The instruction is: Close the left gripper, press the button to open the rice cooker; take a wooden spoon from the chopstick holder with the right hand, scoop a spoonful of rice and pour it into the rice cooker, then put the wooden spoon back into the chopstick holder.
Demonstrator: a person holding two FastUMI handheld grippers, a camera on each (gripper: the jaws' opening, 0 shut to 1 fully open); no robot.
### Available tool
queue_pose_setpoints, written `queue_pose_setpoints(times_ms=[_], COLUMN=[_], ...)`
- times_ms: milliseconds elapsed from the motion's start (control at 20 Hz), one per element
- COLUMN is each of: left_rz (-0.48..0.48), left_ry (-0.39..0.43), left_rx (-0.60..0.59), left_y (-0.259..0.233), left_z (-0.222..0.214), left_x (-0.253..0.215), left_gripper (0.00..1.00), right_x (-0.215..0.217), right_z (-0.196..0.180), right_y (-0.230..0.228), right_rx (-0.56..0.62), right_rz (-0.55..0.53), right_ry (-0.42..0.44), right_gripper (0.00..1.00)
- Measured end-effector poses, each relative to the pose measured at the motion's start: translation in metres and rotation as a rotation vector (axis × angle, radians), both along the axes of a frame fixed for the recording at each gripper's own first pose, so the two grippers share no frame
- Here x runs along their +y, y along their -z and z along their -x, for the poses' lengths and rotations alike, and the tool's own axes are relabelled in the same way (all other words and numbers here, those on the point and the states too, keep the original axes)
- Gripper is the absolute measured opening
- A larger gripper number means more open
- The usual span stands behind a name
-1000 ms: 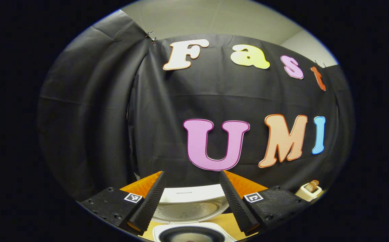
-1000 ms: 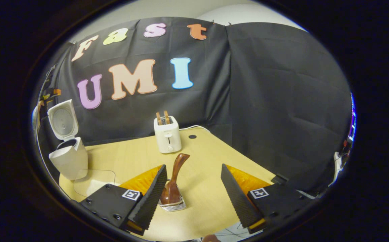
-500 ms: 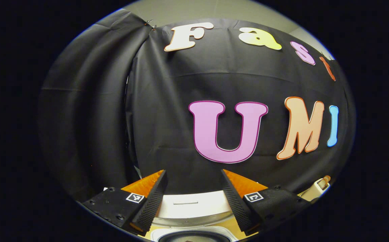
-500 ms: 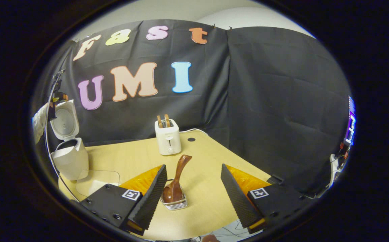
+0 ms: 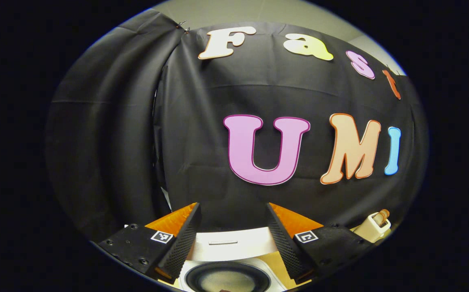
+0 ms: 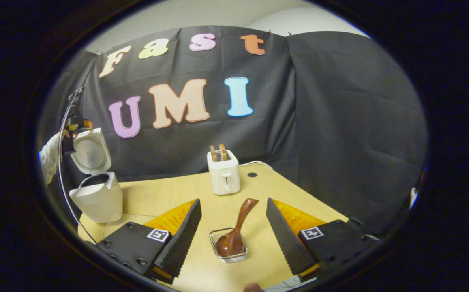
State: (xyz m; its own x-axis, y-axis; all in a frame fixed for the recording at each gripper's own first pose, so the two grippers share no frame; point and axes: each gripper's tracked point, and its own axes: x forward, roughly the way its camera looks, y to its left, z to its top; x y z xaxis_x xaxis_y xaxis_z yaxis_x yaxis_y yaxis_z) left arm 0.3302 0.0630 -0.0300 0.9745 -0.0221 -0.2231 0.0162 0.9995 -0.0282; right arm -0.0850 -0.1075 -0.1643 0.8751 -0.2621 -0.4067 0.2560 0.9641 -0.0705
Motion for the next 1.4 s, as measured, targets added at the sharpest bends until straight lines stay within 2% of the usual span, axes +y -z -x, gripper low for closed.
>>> queue_pose_setpoints(times_ms=[550, 750, 1050, 1400], left_rz=[0.020, 0.029, 0.073, -0.022], left_ry=[-0.041, -0.041, -0.059, -0.062], left_rx=[0.051, 0.069, 0.157, 0.149], left_y=[0.048, 0.074, 0.130, 0.151], left_z=[0.080, 0.106, 0.137, 0.144], left_x=[-0.014, -0.019, -0.016, -0.018], left_gripper=[0.93, 0.93, 0.94, 0.94], right_x=[0.011, 0.010, -0.004, -0.008], right_z=[-0.031, -0.035, -0.028, -0.025], right_y=[-0.008, -0.012, -0.012, -0.009], right_rx=[-0.022, -0.025, -0.017, -0.016], right_rz=[-0.053, -0.063, -0.066, -0.073], right_ry=[-0.128, -0.141, -0.136, -0.128], right_gripper=[0.99, 0.99, 0.99, 0.99])
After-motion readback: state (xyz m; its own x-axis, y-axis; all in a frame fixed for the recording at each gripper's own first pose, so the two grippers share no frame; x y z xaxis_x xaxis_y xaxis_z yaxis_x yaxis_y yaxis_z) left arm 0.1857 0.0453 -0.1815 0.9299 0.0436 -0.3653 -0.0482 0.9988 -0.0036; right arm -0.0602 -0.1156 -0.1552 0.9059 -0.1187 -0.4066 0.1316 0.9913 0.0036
